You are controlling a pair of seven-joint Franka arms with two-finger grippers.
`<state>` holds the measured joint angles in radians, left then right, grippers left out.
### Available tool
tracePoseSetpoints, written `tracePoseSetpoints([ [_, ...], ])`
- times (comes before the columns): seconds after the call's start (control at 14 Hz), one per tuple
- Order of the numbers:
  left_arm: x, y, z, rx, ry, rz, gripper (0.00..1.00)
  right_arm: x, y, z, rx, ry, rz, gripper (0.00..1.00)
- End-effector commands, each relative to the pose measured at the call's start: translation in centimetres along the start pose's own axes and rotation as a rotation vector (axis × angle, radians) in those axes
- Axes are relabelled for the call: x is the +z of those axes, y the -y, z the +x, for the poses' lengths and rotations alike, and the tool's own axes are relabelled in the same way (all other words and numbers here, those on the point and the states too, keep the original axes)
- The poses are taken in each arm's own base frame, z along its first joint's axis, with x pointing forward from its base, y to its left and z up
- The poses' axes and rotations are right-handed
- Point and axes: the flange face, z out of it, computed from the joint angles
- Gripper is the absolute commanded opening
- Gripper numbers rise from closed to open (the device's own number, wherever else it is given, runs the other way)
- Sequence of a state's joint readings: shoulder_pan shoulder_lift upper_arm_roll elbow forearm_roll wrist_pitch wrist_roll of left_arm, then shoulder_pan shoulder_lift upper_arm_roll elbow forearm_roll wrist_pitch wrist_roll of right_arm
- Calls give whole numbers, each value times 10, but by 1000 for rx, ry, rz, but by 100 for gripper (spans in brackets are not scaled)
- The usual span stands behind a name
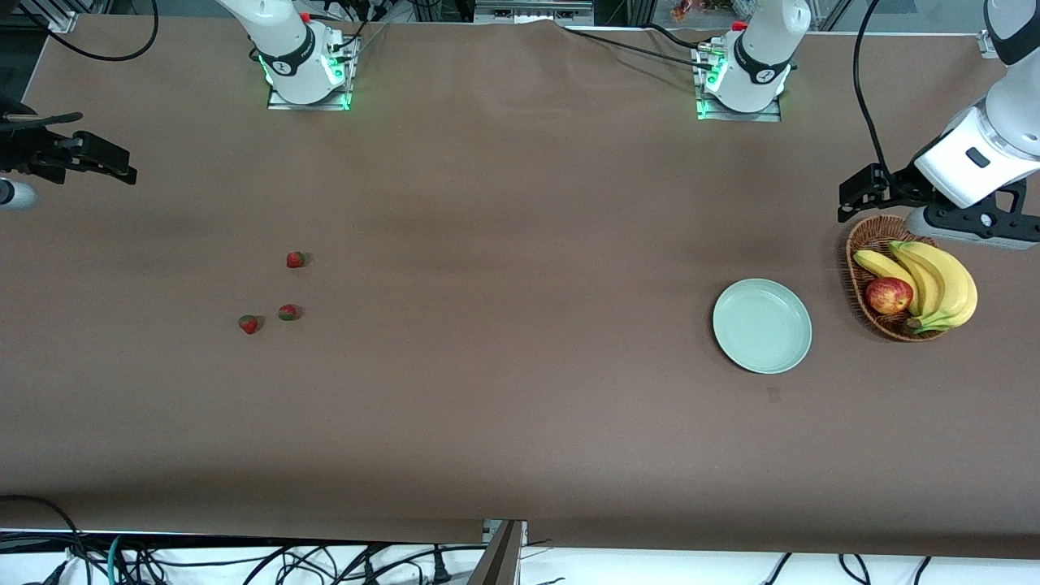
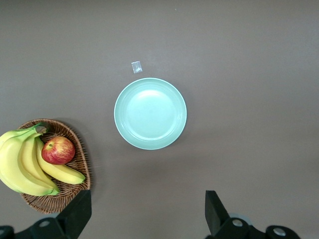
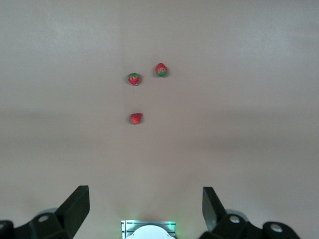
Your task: Collect all strawberries into plate
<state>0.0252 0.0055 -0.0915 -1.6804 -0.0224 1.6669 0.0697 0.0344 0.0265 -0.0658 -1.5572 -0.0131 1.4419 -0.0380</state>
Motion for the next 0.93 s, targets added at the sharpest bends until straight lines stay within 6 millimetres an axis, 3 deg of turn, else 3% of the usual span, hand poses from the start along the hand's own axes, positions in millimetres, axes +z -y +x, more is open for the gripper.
tracePoseSetpoints([
  [0.0, -5, 2, 2, 3, 3, -14, 100, -5, -3, 1, 2, -7, -7, 100],
  [0.29, -5, 2, 2, 3, 3, -14, 100, 3, 0, 6, 9, 9, -8, 100],
  [0.5, -5, 3, 2, 1, 3, -14, 100, 26, -1, 25, 11, 36, -8, 100],
  [0.86, -5, 3, 2, 1, 3, -14, 100, 99, 7, 73, -6, 106, 9, 100],
])
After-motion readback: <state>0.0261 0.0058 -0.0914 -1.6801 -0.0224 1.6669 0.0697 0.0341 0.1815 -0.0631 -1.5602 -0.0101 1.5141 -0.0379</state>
